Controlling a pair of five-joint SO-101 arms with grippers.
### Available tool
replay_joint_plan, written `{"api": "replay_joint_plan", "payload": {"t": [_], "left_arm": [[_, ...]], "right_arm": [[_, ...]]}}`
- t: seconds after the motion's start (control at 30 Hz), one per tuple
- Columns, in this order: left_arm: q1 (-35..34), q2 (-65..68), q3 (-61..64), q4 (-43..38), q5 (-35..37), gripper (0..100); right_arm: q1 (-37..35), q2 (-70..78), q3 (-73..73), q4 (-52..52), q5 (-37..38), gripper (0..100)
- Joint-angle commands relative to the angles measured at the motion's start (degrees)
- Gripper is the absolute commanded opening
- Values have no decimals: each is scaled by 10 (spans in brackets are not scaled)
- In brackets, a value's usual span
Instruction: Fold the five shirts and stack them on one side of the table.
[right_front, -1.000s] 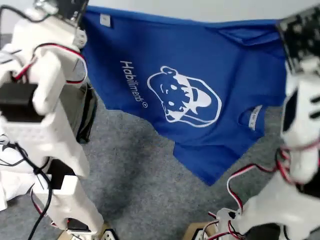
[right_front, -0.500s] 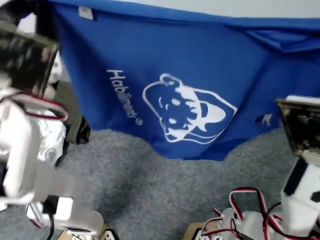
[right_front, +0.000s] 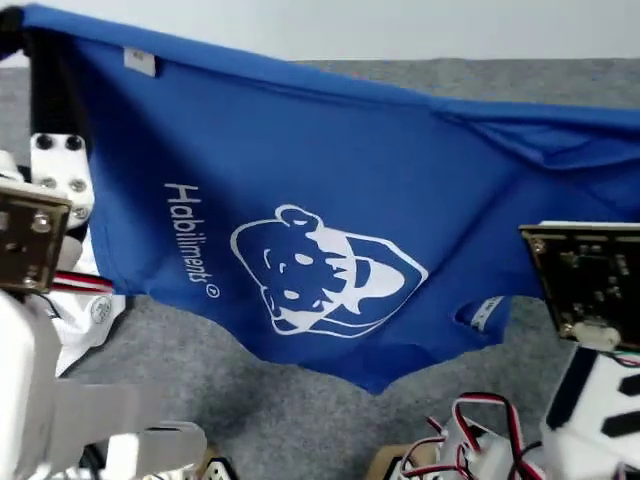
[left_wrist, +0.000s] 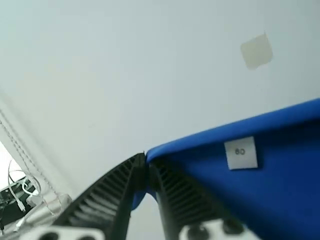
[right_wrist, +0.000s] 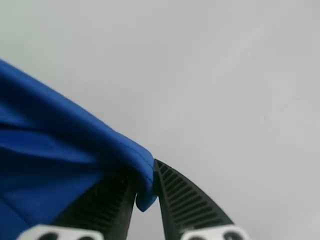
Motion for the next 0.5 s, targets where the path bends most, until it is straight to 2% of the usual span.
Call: {"api": "replay_joint_plan", "payload": {"t": [0.0,0.27,0.47], "left_arm": [[-4,-62,102,12,-4,5],[-4,-226,354,11,-13,5],[-6,-312,422,11,-41,5]], "right_arm": [[-23,0,-4,25,6,10],[-39,0,-4,43,4,10],[-47,-21,-5,58,5,10]]}}
